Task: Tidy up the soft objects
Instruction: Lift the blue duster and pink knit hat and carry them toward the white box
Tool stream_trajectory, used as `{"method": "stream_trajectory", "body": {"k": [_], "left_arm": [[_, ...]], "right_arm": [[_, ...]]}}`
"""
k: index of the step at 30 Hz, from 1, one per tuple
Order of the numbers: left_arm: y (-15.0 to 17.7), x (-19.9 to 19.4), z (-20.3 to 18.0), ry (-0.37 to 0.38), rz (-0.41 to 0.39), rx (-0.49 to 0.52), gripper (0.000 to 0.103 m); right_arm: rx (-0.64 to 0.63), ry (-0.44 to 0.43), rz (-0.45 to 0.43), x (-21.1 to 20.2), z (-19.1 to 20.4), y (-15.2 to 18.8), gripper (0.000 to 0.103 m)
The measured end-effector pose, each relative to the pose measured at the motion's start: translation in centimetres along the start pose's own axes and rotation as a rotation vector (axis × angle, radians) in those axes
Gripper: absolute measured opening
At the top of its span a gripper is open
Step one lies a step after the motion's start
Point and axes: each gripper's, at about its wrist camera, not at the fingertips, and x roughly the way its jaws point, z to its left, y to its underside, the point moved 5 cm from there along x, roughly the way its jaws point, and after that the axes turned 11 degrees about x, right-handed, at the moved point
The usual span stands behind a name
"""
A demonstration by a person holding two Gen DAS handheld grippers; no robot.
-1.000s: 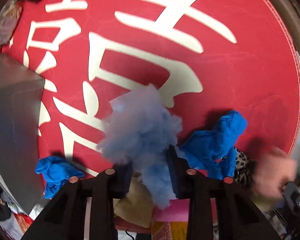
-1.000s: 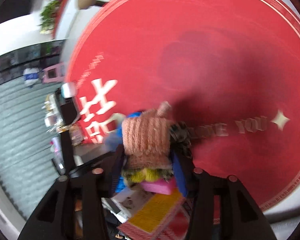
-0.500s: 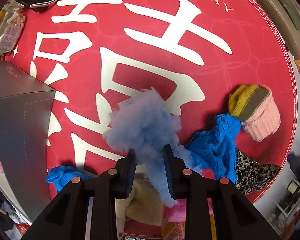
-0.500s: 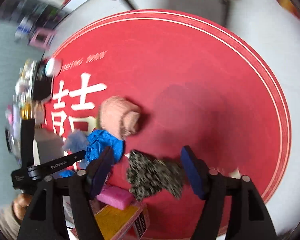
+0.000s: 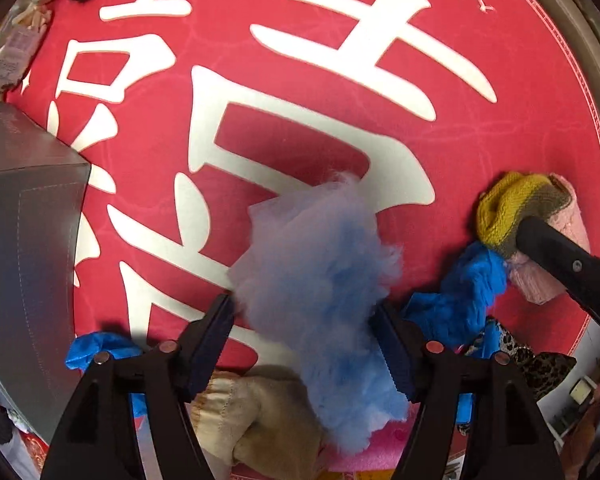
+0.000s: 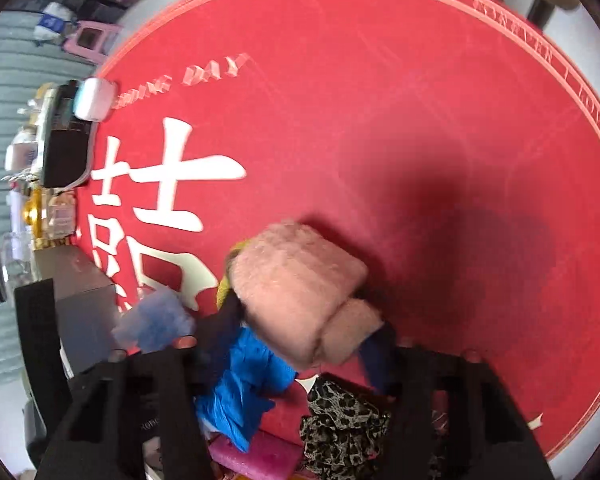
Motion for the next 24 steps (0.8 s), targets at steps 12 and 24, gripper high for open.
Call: {"method": "stream_trajectory", "body": {"k": [12, 24], "left_arm": [[-1.2, -4.5, 0.3, 0.0, -0.131, 0.088, 0.026], [1.2, -14.0, -0.4, -0.016, -0.282, 0.177, 0.026]], "right_arm": [[0.106, -0.106, -0.099, -6.6, -3.3, 1.1, 0.039], [0.13, -0.116, -0.138, -10.4, -5.3, 5.2, 0.039]]}}
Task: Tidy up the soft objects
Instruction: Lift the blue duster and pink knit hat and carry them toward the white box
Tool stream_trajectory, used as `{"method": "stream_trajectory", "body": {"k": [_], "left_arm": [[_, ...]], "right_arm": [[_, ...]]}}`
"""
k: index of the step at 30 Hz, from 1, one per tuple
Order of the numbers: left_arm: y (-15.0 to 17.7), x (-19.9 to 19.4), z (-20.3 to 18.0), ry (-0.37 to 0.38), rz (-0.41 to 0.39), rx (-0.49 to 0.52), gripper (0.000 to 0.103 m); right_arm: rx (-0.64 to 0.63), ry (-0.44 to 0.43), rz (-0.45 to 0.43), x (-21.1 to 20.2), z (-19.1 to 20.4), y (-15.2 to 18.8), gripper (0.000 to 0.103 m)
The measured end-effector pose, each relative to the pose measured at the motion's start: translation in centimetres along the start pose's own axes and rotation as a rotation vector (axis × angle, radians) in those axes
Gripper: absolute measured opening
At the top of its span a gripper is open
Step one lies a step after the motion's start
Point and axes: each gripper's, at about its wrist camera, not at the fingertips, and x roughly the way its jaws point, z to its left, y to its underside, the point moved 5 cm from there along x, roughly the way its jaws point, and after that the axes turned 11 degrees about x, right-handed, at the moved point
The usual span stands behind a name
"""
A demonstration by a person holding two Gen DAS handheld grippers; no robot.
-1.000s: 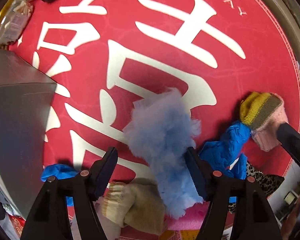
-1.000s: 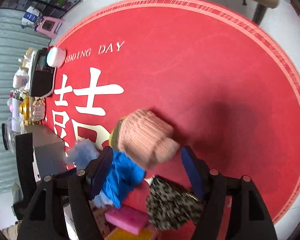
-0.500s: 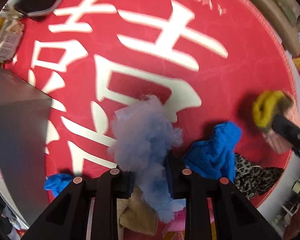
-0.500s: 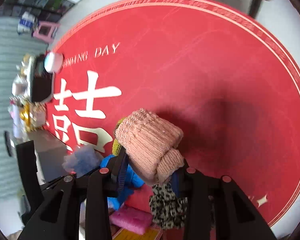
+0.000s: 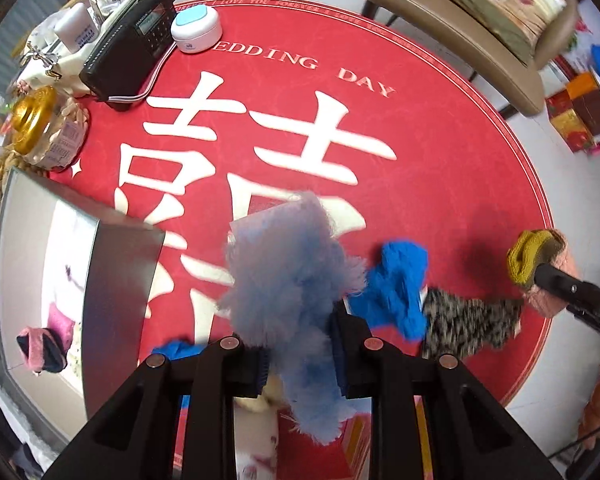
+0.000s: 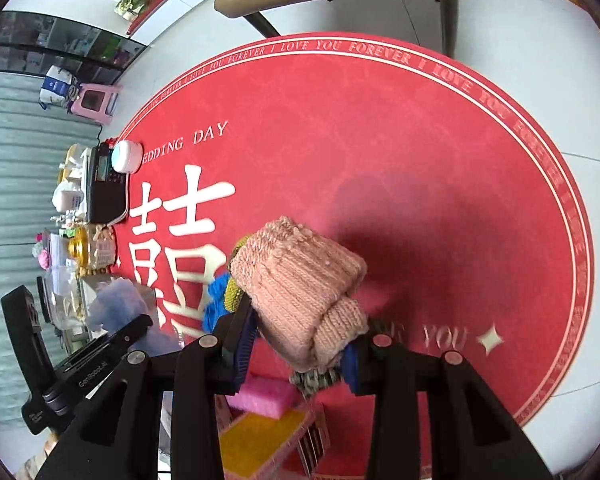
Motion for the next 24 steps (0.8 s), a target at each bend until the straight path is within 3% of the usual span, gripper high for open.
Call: {"method": "stream_trajectory", "body": {"k": [6, 24], "left_arm": [[5.3, -0.6, -0.2, 0.013, 0.007, 0.048, 0.026], [19.0, -2.4, -2.9, 0.151, 0.052, 0.263, 0.026]], "right_arm": [[-0.013, 0.033, 0.013, -1.4, -1.7, 4.3, 0.04], [0.176, 0.154, 0.013, -2.9, -6.8, 20.1, 0.04]]}}
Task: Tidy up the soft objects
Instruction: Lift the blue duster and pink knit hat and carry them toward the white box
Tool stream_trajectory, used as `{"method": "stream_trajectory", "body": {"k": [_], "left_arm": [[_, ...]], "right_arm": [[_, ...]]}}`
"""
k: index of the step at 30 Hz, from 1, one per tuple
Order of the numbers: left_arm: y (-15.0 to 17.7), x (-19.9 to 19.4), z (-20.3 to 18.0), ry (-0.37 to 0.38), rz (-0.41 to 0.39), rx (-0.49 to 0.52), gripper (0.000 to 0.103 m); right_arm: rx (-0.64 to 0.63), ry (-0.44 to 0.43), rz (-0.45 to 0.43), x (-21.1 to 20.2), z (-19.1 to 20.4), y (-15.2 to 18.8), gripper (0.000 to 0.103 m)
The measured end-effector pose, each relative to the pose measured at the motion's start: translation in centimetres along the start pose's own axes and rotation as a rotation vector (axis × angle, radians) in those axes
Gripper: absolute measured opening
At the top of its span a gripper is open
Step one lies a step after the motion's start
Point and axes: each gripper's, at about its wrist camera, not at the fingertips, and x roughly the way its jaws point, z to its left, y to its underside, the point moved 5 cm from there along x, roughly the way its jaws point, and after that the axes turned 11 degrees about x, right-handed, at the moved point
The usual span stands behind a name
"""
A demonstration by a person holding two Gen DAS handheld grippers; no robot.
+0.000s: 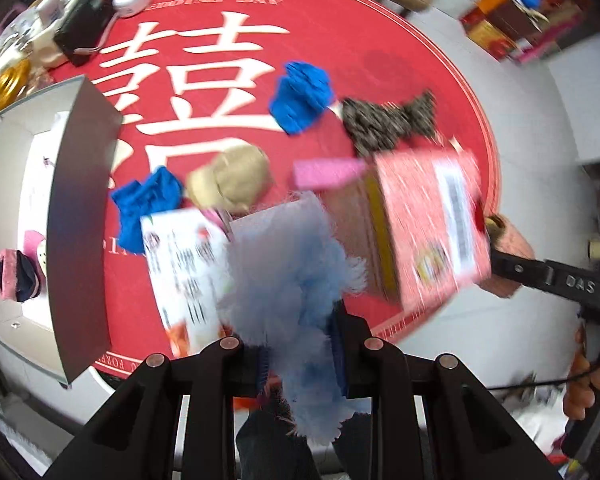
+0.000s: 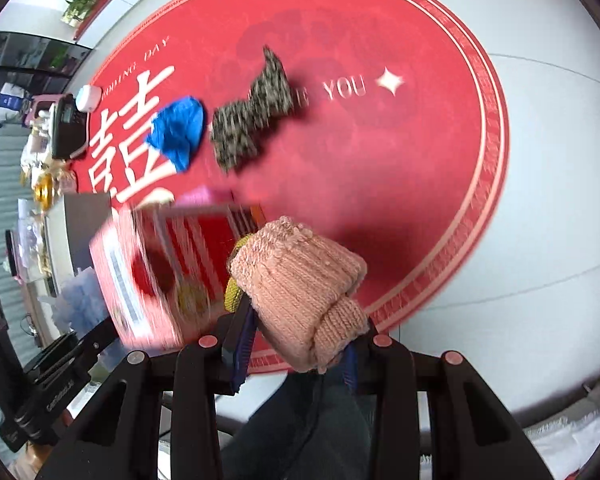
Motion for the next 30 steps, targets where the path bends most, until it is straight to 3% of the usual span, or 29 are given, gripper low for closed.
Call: {"method": "stream_trajectory", "body": {"k": [9, 13, 20, 30], "left_arm": [[5.9, -0.5, -3.5, 0.049, 0.061, 0.212, 0.026], [8.5, -0.5, -3.6, 0.05, 0.085, 0.258, 0.026], [12.5, -1.0, -1.3, 0.037, 0.098, 0.223, 0.026], [14.9, -3.8, 2.6, 0.026, 0.013, 0.081, 0.026]], "right_arm": [[-0.057, 0.041, 0.037, 0.9, 0.8, 7.4, 0.04], [-0.1, 0.055, 0.063, 1.5, 1.7, 10.3, 0.04], [-0.185, 0.08, 0.079, 1.7, 3.6, 13.3, 0.04], [-0.328, 0.103, 0.07, 0.8, 7.7, 15.2, 0.04]]}}
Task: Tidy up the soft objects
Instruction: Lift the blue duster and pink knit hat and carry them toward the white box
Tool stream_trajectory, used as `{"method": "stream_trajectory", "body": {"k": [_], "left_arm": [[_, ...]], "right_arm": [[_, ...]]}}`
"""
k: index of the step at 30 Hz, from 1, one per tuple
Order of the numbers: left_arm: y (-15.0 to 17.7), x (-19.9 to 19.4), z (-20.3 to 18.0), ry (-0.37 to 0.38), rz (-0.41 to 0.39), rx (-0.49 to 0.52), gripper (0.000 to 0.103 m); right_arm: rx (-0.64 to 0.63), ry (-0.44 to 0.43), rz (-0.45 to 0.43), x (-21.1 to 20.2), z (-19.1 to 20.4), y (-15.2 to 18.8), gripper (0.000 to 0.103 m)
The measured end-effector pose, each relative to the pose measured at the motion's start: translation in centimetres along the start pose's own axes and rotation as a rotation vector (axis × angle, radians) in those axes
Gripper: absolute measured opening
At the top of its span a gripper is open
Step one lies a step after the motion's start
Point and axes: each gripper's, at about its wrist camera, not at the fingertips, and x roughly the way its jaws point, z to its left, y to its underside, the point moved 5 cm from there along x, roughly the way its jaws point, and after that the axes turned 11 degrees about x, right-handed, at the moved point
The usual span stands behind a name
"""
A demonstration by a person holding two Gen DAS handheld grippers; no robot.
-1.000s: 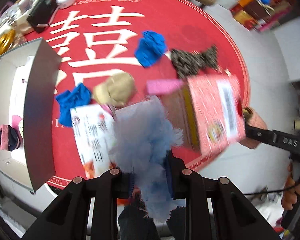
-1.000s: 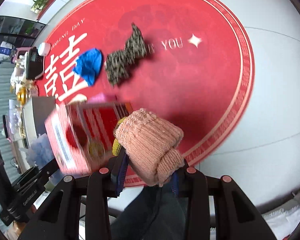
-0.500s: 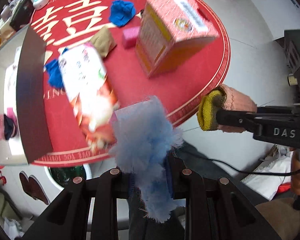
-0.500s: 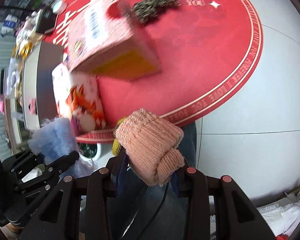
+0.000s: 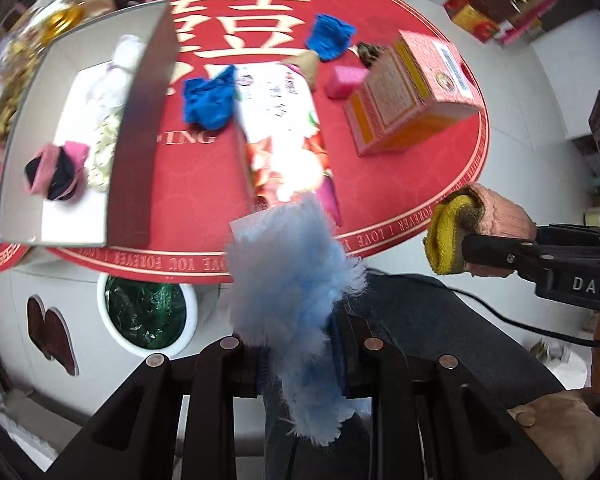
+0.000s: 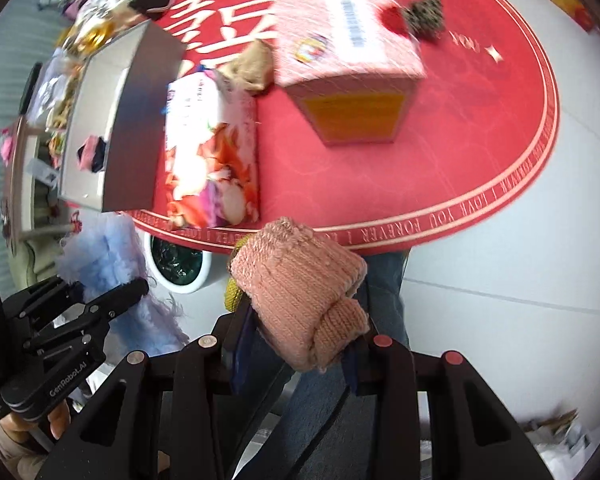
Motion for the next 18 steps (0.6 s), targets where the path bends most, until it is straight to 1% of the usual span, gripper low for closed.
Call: {"method": "stream_trajectory", "body": {"k": [5, 10, 14, 18], "left_arm": [[0.6, -1.4, 1.3, -0.028, -0.038, -0.079, 0.026], [1.6, -3.2, 2.3, -0.066, -0.076, -0.182, 0.026], [3.0, -3.5, 1.7, -0.074, -0.075, -0.235, 0.026], [4.8, -3.5, 0.8, -0.087, -0.069, -0.285, 0.026]], "right_arm": [[-0.101, -0.008, 0.014, -0.5, 2.1, 0.0, 0.04], [-0.235, 0.002, 0.043, -0.8, 3.7, 1.3, 0.04], [-0.302, -0.02, 0.053, -1.5, 4.2, 2.5, 0.04], [-0.354, -0.027, 0.102, -0.5, 4.3, 4.3, 0.04]]}}
